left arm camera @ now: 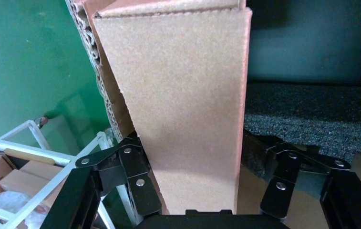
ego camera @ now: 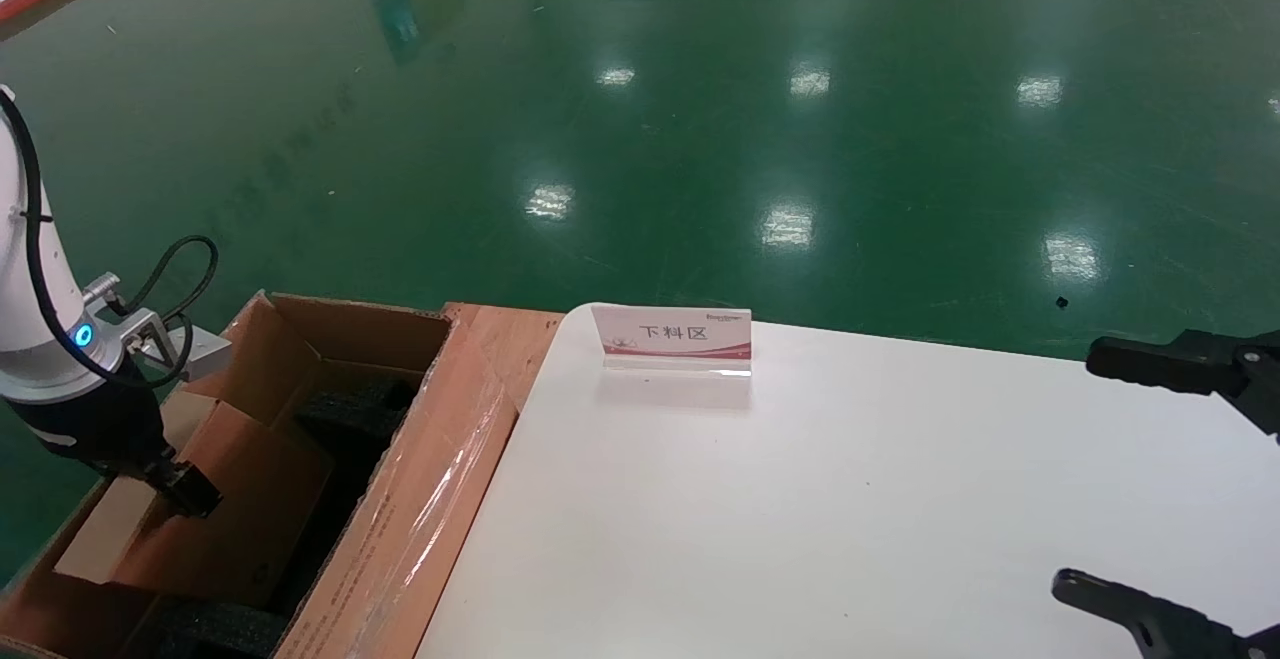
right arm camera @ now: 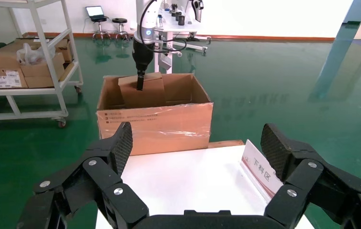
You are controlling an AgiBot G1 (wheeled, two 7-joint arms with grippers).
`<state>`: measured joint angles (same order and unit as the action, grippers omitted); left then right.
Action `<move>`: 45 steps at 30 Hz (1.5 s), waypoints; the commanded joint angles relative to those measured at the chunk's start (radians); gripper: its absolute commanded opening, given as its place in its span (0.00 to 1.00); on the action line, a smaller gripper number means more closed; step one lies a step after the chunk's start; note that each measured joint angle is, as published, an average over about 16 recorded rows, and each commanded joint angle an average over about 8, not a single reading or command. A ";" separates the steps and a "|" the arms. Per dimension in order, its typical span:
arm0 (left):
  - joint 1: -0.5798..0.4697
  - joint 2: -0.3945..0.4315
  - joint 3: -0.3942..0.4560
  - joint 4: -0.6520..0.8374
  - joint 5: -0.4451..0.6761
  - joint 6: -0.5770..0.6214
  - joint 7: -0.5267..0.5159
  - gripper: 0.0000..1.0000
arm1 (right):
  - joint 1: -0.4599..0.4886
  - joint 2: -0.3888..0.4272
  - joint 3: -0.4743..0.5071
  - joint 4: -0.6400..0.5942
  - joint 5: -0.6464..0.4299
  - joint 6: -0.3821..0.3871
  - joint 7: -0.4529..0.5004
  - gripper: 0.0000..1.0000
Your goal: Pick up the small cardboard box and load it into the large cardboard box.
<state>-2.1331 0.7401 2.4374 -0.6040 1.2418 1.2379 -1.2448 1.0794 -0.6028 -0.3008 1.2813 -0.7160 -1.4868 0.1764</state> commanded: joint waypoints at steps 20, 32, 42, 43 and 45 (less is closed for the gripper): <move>-0.008 -0.005 0.002 -0.013 0.005 0.000 -0.002 1.00 | 0.000 0.000 0.000 0.000 0.000 0.000 0.000 1.00; -0.111 -0.021 -0.038 -0.133 0.014 -0.063 0.117 1.00 | 0.000 0.000 0.000 -0.001 0.000 0.000 0.000 1.00; -0.285 -0.107 -0.081 -0.409 0.063 -0.174 0.178 1.00 | 0.001 0.000 -0.001 -0.001 0.001 0.000 -0.001 1.00; -0.301 -0.118 -0.086 -0.439 0.069 -0.186 0.180 1.00 | 0.001 0.000 -0.001 -0.001 0.001 0.000 -0.001 1.00; -0.328 -0.142 -0.094 -0.497 0.077 -0.208 0.183 1.00 | 0.001 0.000 -0.001 -0.001 0.001 0.000 -0.001 1.00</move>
<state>-2.4524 0.6016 2.3464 -1.0891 1.3190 1.0348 -1.0670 1.0800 -0.6026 -0.3018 1.2803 -0.7154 -1.4869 0.1756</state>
